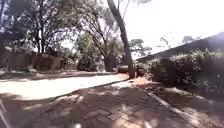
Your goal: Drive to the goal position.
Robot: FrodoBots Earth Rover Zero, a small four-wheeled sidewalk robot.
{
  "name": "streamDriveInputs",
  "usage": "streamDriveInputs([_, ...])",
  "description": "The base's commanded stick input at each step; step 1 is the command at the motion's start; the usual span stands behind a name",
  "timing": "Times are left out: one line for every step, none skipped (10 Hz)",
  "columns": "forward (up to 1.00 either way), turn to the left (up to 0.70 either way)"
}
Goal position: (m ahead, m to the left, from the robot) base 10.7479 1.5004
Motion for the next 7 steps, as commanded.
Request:
streamDriveInputs([0.70, 0.00])
streamDriveInputs([0.70, 0.00])
streamDriveInputs([0.70, 0.00])
streamDriveInputs([0.70, 0.00])
streamDriveInputs([0.70, 0.00])
streamDriveInputs([0.70, 0.00])
streamDriveInputs([0.70, 0.00])
